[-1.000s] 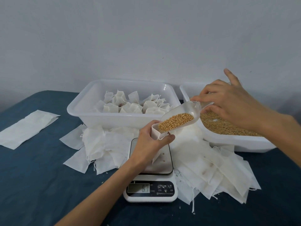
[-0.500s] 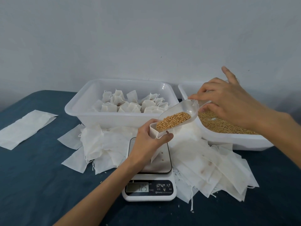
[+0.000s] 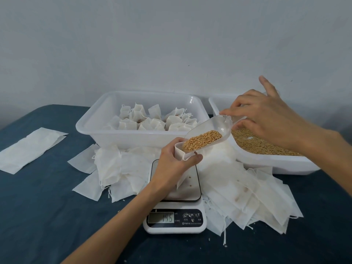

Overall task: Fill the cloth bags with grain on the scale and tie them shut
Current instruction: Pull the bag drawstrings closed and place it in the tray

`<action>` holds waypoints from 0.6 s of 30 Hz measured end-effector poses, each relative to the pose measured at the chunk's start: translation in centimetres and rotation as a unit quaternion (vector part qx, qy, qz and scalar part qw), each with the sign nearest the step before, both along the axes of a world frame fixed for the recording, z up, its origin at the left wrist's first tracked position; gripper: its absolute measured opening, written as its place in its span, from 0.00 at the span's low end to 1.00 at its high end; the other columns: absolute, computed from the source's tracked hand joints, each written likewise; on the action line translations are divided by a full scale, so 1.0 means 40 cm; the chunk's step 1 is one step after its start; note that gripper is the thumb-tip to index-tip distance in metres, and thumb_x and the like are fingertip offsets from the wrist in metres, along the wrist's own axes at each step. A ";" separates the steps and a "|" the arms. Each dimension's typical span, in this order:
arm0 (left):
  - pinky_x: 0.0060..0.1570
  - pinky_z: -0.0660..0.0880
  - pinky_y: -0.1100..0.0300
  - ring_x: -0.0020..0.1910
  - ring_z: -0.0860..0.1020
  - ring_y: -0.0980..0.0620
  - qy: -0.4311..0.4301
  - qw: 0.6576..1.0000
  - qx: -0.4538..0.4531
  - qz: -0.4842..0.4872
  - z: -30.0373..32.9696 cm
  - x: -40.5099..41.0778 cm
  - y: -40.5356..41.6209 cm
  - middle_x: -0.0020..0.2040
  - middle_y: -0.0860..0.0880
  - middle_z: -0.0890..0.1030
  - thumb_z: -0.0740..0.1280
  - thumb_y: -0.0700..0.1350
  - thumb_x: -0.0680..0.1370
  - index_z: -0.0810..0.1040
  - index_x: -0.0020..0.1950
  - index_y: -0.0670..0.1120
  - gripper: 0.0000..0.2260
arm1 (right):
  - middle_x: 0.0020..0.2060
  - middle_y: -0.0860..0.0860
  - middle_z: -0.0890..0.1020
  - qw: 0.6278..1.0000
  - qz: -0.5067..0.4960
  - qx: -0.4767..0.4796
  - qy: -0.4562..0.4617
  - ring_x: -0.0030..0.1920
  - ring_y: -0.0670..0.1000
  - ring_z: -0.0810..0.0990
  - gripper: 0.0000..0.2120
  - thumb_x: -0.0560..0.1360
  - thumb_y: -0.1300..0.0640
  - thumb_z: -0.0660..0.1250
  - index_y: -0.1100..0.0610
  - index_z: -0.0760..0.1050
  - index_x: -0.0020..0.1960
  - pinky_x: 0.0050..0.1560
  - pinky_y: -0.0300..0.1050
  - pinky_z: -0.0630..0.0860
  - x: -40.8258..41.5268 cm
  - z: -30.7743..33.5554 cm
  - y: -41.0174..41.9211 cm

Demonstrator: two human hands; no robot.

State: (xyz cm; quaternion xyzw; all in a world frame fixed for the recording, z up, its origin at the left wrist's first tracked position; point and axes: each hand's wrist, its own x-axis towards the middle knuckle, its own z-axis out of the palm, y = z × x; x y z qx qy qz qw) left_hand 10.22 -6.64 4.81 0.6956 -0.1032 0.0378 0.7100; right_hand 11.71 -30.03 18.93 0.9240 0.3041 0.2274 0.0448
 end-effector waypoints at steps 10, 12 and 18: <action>0.49 0.78 0.51 0.45 0.82 0.52 -0.006 1.000 0.002 0.000 0.001 -0.002 0.001 0.48 0.47 0.85 0.78 0.44 0.72 0.81 0.55 0.46 0.13 | 0.50 0.50 0.82 1.000 -0.003 -0.005 -0.005 0.59 0.56 0.78 0.19 0.74 0.55 0.74 0.49 0.81 0.65 0.78 0.66 0.43 -0.002 0.004 0.001; 0.49 0.78 0.52 0.45 0.82 0.52 -0.005 1.000 0.003 0.001 0.003 -0.003 0.000 0.48 0.47 0.86 0.78 0.45 0.72 0.81 0.55 0.46 0.14 | 0.50 0.50 0.82 1.000 -0.004 -0.004 -0.005 0.58 0.56 0.78 0.20 0.74 0.55 0.75 0.50 0.81 0.65 0.78 0.66 0.43 -0.002 0.004 0.002; 0.49 0.78 0.52 0.45 0.82 0.52 -0.002 1.000 0.001 -0.001 0.003 -0.003 0.001 0.48 0.49 0.86 0.78 0.46 0.70 0.81 0.55 0.47 0.15 | 0.50 0.49 0.82 1.000 -0.004 -0.004 -0.004 0.59 0.55 0.77 0.20 0.74 0.56 0.75 0.49 0.80 0.65 0.78 0.65 0.42 -0.001 0.005 0.004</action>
